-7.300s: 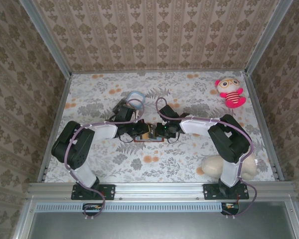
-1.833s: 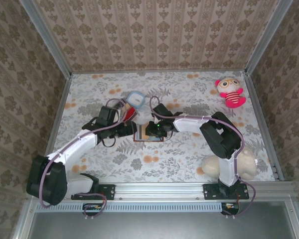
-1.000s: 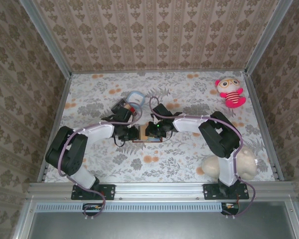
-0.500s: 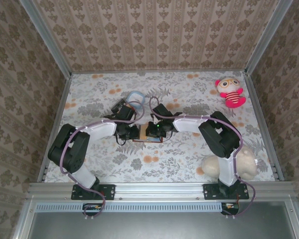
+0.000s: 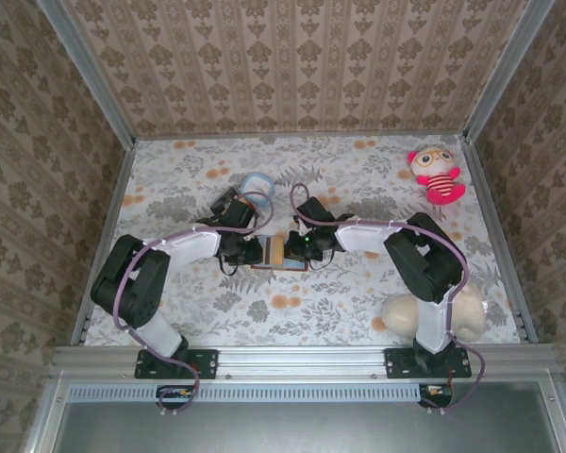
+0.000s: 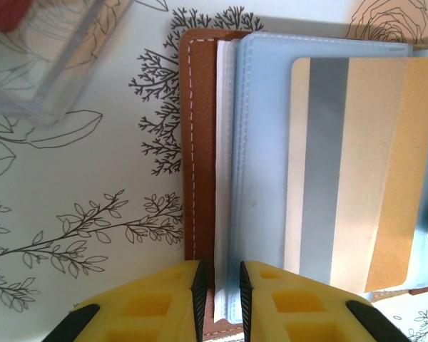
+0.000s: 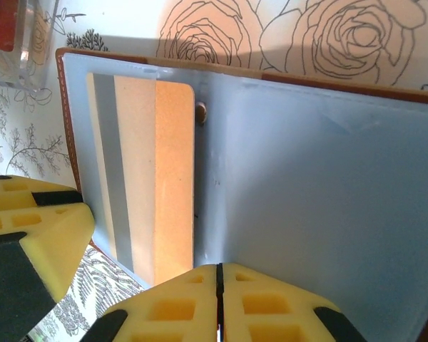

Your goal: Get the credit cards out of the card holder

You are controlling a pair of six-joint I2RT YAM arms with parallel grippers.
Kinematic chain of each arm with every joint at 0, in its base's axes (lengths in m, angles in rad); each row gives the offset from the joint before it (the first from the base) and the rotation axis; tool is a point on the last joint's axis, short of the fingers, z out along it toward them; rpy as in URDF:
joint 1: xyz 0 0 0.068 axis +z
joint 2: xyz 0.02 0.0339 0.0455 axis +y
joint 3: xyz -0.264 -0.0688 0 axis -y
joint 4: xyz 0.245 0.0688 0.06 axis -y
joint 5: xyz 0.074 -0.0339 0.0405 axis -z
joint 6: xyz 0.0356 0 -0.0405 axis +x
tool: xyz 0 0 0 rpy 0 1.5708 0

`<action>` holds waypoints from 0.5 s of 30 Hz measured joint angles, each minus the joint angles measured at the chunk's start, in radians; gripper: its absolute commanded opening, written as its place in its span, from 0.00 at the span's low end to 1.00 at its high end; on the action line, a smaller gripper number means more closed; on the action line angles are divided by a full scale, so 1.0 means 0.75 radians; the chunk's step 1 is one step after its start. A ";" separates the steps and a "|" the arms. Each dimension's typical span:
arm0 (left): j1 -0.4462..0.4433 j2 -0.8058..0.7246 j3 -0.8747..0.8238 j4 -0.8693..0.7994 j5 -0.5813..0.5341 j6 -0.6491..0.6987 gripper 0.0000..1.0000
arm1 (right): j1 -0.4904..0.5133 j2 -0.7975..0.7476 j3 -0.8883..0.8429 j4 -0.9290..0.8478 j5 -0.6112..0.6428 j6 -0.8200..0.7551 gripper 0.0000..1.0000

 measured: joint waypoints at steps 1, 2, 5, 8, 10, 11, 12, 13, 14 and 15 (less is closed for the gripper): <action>-0.002 -0.007 0.000 -0.004 -0.004 0.002 0.24 | -0.001 -0.001 0.000 0.001 -0.001 -0.002 0.17; -0.005 -0.016 0.000 -0.009 -0.010 0.004 0.24 | -0.003 -0.001 0.000 0.001 -0.002 -0.003 0.19; -0.007 -0.080 0.001 -0.017 -0.024 0.010 0.25 | -0.005 -0.001 0.000 0.006 -0.006 0.002 0.24; -0.007 -0.145 0.010 -0.006 -0.019 0.011 0.24 | -0.011 -0.001 0.000 0.018 -0.014 0.012 0.26; -0.007 -0.153 0.025 0.016 -0.002 0.010 0.23 | -0.018 -0.001 -0.001 0.034 -0.026 0.024 0.26; -0.007 -0.147 0.032 0.032 0.008 0.009 0.22 | -0.021 -0.001 -0.001 0.045 -0.034 0.030 0.26; -0.007 -0.139 0.039 0.039 0.017 0.009 0.21 | -0.024 -0.001 -0.001 0.054 -0.039 0.037 0.26; -0.008 -0.123 0.050 0.048 0.026 0.008 0.20 | -0.026 -0.001 -0.001 0.062 -0.042 0.042 0.27; -0.009 -0.103 0.060 0.057 0.033 0.008 0.19 | -0.028 -0.001 -0.002 0.069 -0.042 0.044 0.27; -0.010 -0.079 0.072 0.064 0.038 0.008 0.18 | -0.029 -0.001 -0.002 0.074 -0.042 0.048 0.27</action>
